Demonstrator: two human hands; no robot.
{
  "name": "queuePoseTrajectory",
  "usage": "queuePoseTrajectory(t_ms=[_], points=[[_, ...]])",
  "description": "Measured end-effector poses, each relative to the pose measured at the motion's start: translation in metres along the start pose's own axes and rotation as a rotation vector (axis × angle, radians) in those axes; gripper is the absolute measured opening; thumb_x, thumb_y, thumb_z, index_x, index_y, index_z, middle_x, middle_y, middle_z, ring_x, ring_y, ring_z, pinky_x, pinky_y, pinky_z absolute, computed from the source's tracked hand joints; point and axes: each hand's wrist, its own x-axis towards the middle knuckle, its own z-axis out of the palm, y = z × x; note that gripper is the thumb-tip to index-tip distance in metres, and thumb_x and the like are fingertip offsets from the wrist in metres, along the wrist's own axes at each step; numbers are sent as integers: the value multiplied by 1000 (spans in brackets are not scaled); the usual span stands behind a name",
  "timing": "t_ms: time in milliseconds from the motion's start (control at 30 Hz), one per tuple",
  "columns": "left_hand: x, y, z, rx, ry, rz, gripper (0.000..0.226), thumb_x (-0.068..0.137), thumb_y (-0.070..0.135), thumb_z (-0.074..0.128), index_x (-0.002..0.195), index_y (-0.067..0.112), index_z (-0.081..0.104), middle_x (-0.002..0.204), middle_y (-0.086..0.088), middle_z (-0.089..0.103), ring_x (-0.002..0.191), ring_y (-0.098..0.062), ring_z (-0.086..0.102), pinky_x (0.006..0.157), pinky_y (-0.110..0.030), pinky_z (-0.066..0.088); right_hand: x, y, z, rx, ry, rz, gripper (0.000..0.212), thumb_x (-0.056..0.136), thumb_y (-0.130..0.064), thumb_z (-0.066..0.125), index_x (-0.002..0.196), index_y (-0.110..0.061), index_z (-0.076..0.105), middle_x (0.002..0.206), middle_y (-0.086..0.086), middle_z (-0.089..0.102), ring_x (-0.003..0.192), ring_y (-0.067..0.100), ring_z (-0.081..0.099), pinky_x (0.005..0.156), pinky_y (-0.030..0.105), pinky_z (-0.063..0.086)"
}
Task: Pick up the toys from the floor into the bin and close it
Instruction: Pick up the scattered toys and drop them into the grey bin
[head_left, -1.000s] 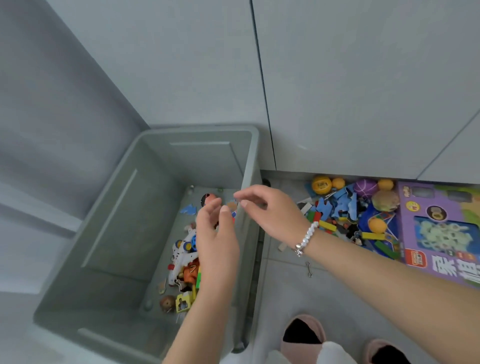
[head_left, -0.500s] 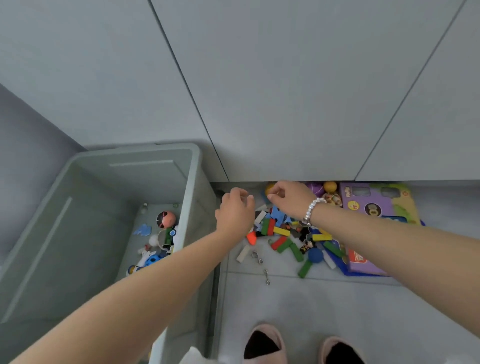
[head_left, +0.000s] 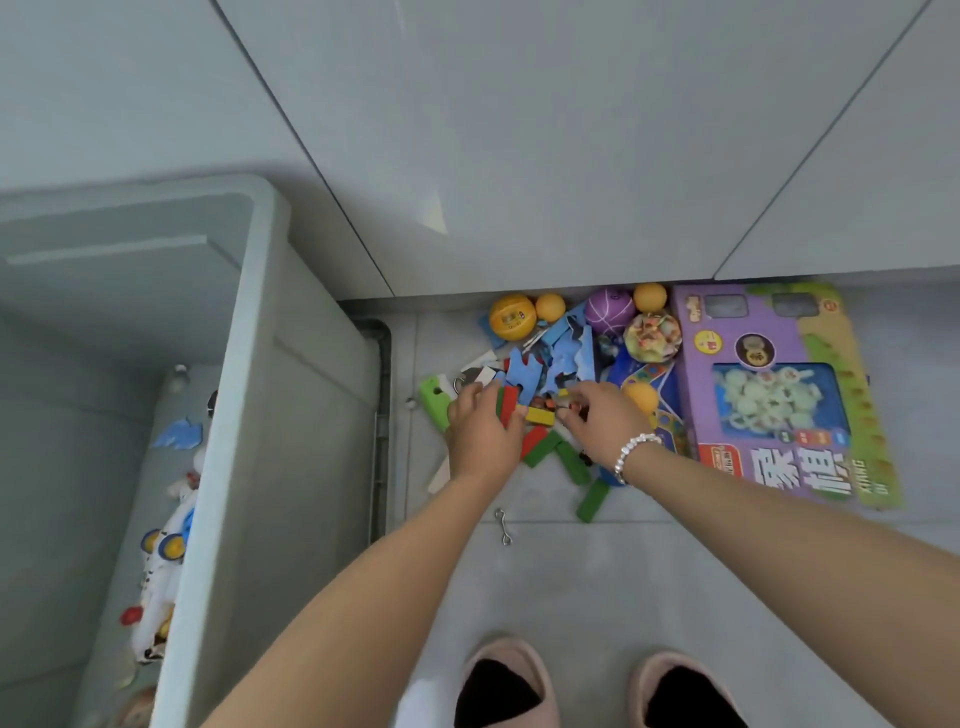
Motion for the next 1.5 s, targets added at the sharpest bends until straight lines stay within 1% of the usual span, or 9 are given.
queuePoseTrajectory(t_ms=[133, 300, 500, 633, 900, 1100, 1167, 1333, 1500], points=[[2, -12, 10, 106, -12, 85, 59, 91, 39, 54, 145, 27, 32, 153, -6, 21, 136, -29, 19, 112, -42, 24, -5, 12, 16, 36, 5, -36, 42, 92, -25, 54, 132, -16, 48, 129, 13, 48, 112, 28, 53, 90, 27, 40], [18, -19, 13, 224, -29, 180, 61, 88, 39, 59, 143, 28, 35, 143, -8, 26, 131, -26, 23, 109, -37, 28, 0, 12, 27, 80, 22, -46, 46, 90, -26, 56, 134, -15, 47, 132, 12, 49, 121, 25, 48, 97, 29, 38], [25, -22, 11, 110, 3, 203, 49, 83, 22, 68, 129, 27, 51, 125, -4, 35, 120, -22, 31, 96, -34, 41, -2, 15, 29, 123, 54, -50, 43, 92, -25, 54, 134, -16, 48, 130, 8, 54, 117, 22, 52, 93, 28, 41], [26, -24, 7, 67, 11, 208, 49, 83, 22, 68, 129, 24, 52, 124, -5, 38, 119, -22, 32, 92, -26, 33, -1, 15, 25, 176, 38, -53, 40, 93, -24, 53, 132, -21, 50, 126, 5, 59, 112, 20, 55, 91, 26, 42], [12, -23, 4, -336, 80, 90, 52, 79, 19, 73, 127, 24, 54, 112, 0, 36, 108, -16, 42, 93, -21, 37, -3, 1, 25, 403, 138, -42, 30, 93, -27, 52, 119, -16, 61, 112, 2, 63, 98, 12, 57, 86, 22, 43], [-8, 5, 13, -411, -104, 285, 65, 77, 17, 76, 135, 27, 48, 112, 6, 42, 93, 0, 48, 87, -11, 42, 1, -12, 7, 1132, -195, 346, 39, 98, -41, 36, 94, -14, 64, 105, 16, 66, 97, 27, 63, 83, 38, 54], [-10, 3, 14, -459, -94, 254, 70, 74, 20, 79, 135, 26, 47, 115, 7, 46, 92, 2, 53, 82, -11, 46, 3, -7, 6, 1203, -202, 404, 43, 98, -42, 34, 104, -11, 63, 105, 16, 65, 97, 27, 63, 86, 42, 53], [-20, -10, 22, -668, -32, 70, 50, 68, 12, 82, 112, 20, 59, 102, -4, 61, 84, -14, 63, 81, -38, 55, -2, -1, 12, 1384, -325, 448, 33, 98, -31, 40, 110, -5, 57, 106, 15, 62, 92, 27, 62, 74, 36, 54], [-23, -7, 27, -748, -56, 9, 32, 68, 8, 82, 92, 18, 62, 85, 3, 65, 78, -7, 61, 75, -20, 54, -5, -1, 17, 1361, -345, 387, 17, 98, -18, 42, 103, -9, 56, 93, 8, 61, 77, 14, 57, 58, 22, 50]])
